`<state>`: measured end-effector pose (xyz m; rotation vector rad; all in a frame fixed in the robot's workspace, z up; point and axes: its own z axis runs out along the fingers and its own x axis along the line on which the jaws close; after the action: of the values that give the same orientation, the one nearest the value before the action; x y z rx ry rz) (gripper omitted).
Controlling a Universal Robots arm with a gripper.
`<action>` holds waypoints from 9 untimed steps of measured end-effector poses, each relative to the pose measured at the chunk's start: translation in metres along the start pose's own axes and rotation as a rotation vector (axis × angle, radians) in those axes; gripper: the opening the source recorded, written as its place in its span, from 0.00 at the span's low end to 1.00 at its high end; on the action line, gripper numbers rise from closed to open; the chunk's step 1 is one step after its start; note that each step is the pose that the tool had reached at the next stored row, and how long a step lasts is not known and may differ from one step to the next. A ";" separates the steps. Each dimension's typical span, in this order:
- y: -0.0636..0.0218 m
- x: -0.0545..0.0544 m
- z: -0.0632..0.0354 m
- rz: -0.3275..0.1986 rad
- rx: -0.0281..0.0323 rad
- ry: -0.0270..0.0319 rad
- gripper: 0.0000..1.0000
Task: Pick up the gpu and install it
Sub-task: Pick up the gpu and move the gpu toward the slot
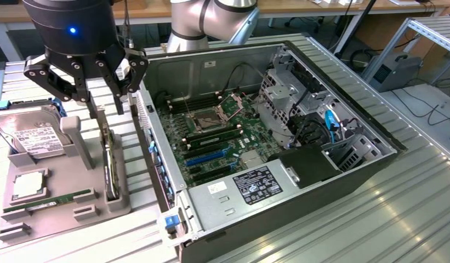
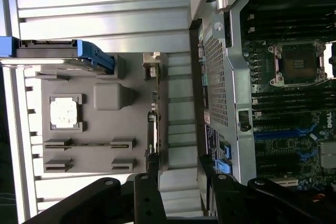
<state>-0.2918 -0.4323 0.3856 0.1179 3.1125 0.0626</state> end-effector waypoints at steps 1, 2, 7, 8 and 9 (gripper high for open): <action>0.0000 0.000 0.0002 0.000 0.0000 0.0000 0.42; 0.0000 0.000 0.0004 0.000 0.0000 0.0000 0.42; -0.0001 0.001 0.0015 0.000 0.0000 0.0000 0.42; -0.0001 0.001 0.0017 0.000 0.0000 0.0000 0.42; -0.0001 0.001 0.0019 0.000 0.0000 0.0000 0.42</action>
<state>-0.2927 -0.4323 0.3837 0.1179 3.1125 0.0626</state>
